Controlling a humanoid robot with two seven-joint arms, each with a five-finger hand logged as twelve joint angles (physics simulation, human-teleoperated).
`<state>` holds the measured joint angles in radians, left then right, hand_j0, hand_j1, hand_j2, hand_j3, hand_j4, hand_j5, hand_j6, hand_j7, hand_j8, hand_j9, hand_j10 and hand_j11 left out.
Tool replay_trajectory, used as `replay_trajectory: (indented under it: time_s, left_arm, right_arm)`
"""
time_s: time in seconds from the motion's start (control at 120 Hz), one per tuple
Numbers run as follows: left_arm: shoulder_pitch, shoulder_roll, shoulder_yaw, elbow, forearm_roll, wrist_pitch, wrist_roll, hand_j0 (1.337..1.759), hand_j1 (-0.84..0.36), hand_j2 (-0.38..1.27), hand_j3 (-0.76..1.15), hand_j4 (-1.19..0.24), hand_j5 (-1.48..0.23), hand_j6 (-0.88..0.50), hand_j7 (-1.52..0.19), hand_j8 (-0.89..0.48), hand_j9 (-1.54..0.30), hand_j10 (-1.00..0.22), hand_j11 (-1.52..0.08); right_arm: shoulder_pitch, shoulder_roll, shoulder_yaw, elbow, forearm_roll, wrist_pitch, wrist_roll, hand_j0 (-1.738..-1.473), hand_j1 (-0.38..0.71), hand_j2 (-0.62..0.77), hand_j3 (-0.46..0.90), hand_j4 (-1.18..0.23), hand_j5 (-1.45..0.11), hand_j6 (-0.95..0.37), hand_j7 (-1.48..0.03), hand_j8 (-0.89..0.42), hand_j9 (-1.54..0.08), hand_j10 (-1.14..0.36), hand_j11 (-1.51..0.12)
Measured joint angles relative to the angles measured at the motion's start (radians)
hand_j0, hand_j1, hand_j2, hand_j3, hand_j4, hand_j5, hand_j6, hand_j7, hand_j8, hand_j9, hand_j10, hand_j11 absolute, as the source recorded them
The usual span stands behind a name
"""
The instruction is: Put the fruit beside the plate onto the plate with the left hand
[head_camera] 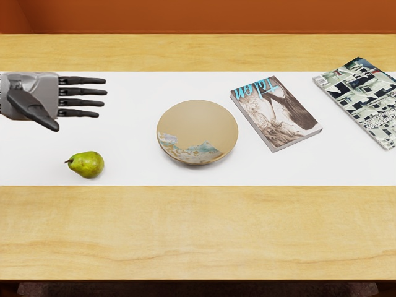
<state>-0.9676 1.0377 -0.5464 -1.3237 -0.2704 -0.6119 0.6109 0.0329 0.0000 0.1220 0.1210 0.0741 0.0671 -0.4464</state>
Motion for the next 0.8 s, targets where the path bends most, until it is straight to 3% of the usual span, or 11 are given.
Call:
replay_trajectory:
  time_s: [0.183,0.3,0.367,0.492,0.658,0.8]
  left_arm:
    - [-0.008,-0.015,-0.002,-0.021,-0.008,0.0,0.0,1.658,0.33,0.0,0.0,-0.02,-0.02,-0.02,-0.02,-0.02,-0.02,-0.02,-0.02]
    - [-0.058,-0.065,-0.009,-0.024,0.068,0.0,0.0,1.658,0.32,0.0,0.0,-0.02,-0.03,-0.02,-0.03,-0.02,-0.03,-0.02,-0.03]
    - [-0.103,-0.1,-0.013,-0.023,0.172,0.0,0.0,1.658,0.32,0.0,0.0,-0.02,-0.03,-0.02,-0.03,-0.02,-0.03,-0.02,-0.03]
    - [-0.107,-0.158,-0.038,-0.022,0.426,0.0,0.0,1.658,0.32,0.0,0.0,-0.03,-0.03,-0.03,-0.03,-0.03,-0.03,-0.03,-0.03]
    - [-0.099,-0.178,-0.04,-0.023,0.692,0.001,0.0,1.658,0.31,0.01,0.0,-0.03,-0.04,-0.03,-0.04,-0.03,-0.04,-0.03,-0.04]
    - [-0.065,-0.267,-0.038,-0.028,0.881,0.001,0.0,1.658,0.3,0.01,0.0,-0.04,-0.05,-0.04,-0.05,-0.04,-0.05,-0.04,-0.05]
  right_arm:
    - [0.0,0.0,-0.007,0.0,-0.004,0.0,0.001,-1.658,-0.35,0.0,0.0,0.0,0.0,0.0,0.0,0.0,0.0,0.0,0.0]
    - [-0.001,0.0,-0.009,0.0,-0.006,0.0,0.001,-1.658,-0.35,0.0,0.0,0.0,0.0,0.0,0.0,0.0,0.0,0.0,0.0]
    - [0.0,0.0,-0.009,0.0,-0.006,-0.001,0.002,-1.658,-0.35,0.0,0.0,0.0,0.0,0.0,0.0,0.0,0.0,0.0,0.0]
    - [-0.001,0.0,-0.01,-0.001,-0.006,-0.001,0.002,-1.658,-0.35,0.0,0.0,0.0,0.0,0.0,0.0,0.0,0.0,0.0,0.0]
    - [-0.001,0.0,-0.01,-0.001,-0.007,-0.001,0.002,-1.658,-0.35,0.0,0.0,0.0,0.0,0.0,0.0,0.0,0.0,0.0,0.0]
    - [-0.001,0.0,-0.01,-0.001,-0.007,-0.001,0.002,-1.658,-0.35,0.0,0.0,0.0,0.0,0.0,0.0,0.0,0.0,0.0,0.0]
